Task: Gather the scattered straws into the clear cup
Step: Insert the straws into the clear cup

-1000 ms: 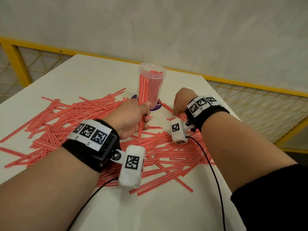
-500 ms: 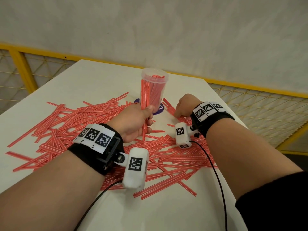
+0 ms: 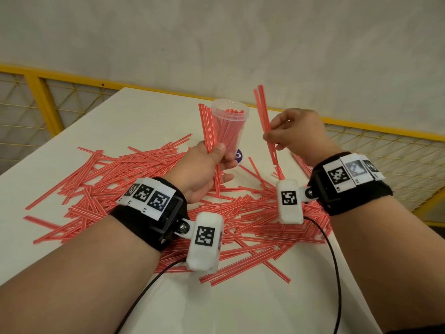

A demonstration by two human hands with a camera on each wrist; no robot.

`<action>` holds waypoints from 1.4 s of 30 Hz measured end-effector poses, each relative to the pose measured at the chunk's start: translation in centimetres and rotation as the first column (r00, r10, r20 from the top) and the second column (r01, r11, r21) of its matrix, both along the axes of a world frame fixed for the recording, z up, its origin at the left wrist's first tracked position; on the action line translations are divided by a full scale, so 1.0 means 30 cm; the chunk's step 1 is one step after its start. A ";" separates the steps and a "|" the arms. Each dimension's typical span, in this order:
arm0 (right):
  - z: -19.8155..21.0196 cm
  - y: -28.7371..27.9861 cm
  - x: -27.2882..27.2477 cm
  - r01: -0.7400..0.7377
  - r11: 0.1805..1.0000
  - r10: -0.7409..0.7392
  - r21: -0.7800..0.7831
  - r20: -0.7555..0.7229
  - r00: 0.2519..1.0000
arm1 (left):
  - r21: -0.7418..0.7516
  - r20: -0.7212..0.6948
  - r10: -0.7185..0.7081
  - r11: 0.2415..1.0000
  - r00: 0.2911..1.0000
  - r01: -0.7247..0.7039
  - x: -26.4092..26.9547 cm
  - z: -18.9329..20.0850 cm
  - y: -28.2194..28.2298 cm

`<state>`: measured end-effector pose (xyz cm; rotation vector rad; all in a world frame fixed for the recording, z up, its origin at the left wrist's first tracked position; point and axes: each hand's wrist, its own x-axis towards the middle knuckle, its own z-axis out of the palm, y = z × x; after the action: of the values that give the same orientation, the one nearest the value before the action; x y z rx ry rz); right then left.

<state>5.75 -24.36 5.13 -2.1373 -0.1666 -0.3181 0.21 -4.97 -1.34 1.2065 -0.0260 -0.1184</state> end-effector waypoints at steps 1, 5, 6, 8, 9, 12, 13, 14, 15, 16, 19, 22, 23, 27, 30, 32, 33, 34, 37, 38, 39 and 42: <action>0.011 0.021 -0.026 -0.060 0.998 0.060 -0.010 -0.006 0.998 | -0.004 0.014 0.014 1.000 1.000 -0.014 0.002 0.000 -0.003; 0.028 0.119 -0.096 -0.241 0.965 0.233 -0.104 -0.078 0.969 | -0.012 0.053 0.090 0.996 0.994 -0.090 0.002 0.006 -0.007; 0.028 0.142 -0.102 -0.265 0.958 0.256 -0.113 -0.091 0.962 | -0.018 0.058 0.099 0.995 0.993 -0.098 0.001 0.010 -0.004; 0.027 0.179 -0.106 -0.301 0.947 0.290 -0.109 -0.108 0.951 | -0.041 0.061 0.085 0.996 0.994 -0.083 -0.003 0.018 0.002; 0.026 0.194 -0.106 -0.317 0.943 0.305 -0.102 -0.115 0.945 | -0.057 0.063 0.071 0.996 0.996 -0.067 -0.005 0.021 0.005; 0.023 0.223 -0.102 -0.337 0.933 0.322 -0.128 -0.126 0.938 | -0.117 0.055 0.071 0.991 0.996 -0.064 -0.006 0.025 0.011; 0.020 0.228 -0.100 -0.337 0.928 0.320 -0.158 -0.124 0.939 | -0.137 0.050 0.082 0.988 0.995 -0.074 -0.004 0.024 0.012; 0.017 0.231 -0.098 -0.334 0.924 0.315 -0.188 -0.123 0.941 | -0.155 0.047 0.089 0.985 0.995 -0.081 -0.002 0.022 0.014; 0.013 0.235 -0.098 -0.329 0.920 0.309 -0.214 -0.121 0.943 | -0.166 0.047 0.091 0.983 0.995 -0.082 -0.001 0.021 0.015; 0.009 0.237 -0.097 -0.325 0.916 0.305 -0.234 -0.117 0.945 | -0.171 0.048 0.087 0.982 0.995 -0.077 0.000 0.021 0.017; 0.008 0.240 -0.104 -0.334 0.903 0.316 -0.269 -0.111 0.942 | -0.169 0.043 0.069 0.984 0.997 -0.061 -0.001 0.020 0.020; 0.023 0.228 -0.109 -0.366 0.899 0.340 -0.239 -0.144 0.929 | -0.173 0.035 0.078 0.982 0.996 -0.071 -0.002 0.025 0.024; 0.031 0.223 -0.109 -0.369 0.901 0.343 -0.229 -0.148 0.928 | -0.177 0.026 0.090 0.981 0.996 -0.084 -0.001 0.027 0.025; 0.067 0.209 -0.101 -0.325 0.921 0.315 -0.215 -0.081 0.946 | -0.135 -0.004 0.100 0.986 0.995 -0.099 0.002 0.026 0.028; 0.079 0.215 -0.092 -0.317 0.939 0.316 -0.134 -0.030 0.948 | -0.036 -0.012 0.036 0.999 0.999 -0.037 -0.009 0.025 0.012; 0.074 0.226 -0.083 -0.318 0.943 0.321 -0.103 0.017 0.947 | -0.012 -0.004 -0.023 1.000 1.000 0.022 -0.018 0.022 -0.002; 0.070 0.229 -0.077 -0.312 0.945 0.317 -0.096 0.038 0.948 | -0.012 0.002 -0.034 0.999 0.999 0.034 -0.019 0.019 -0.007; 0.065 0.228 -0.069 -0.305 0.949 0.310 -0.082 0.054 0.949 | -0.012 0.006 -0.026 1.000 1.000 0.026 -0.019 0.017 -0.010; 0.043 0.189 -0.030 -0.227 0.973 0.224 0.030 0.094 0.970 | -0.006 0.005 0.086 0.996 0.996 -0.086 -0.014 0.019 -0.007; 0.028 0.164 -0.009 -0.170 0.983 0.163 0.074 0.093 0.982 | -0.009 -0.006 0.126 0.992 0.992 -0.126 -0.011 0.020 -0.004; 0.011 0.138 0.013 -0.101 0.990 0.093 0.099 0.074 0.993 | -0.018 -0.022 0.158 0.987 0.987 -0.159 -0.007 0.022 0.001; -0.062 0.070 0.083 0.055 0.996 -0.063 -0.074 -0.118 0.991 | -0.072 -0.080 0.217 0.972 0.973 -0.223 0.002 0.027 0.016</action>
<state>8.24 -22.27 3.28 -2.2275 -0.0459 -0.2199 0.28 -4.50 -0.54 1.1165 0.1646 0.0338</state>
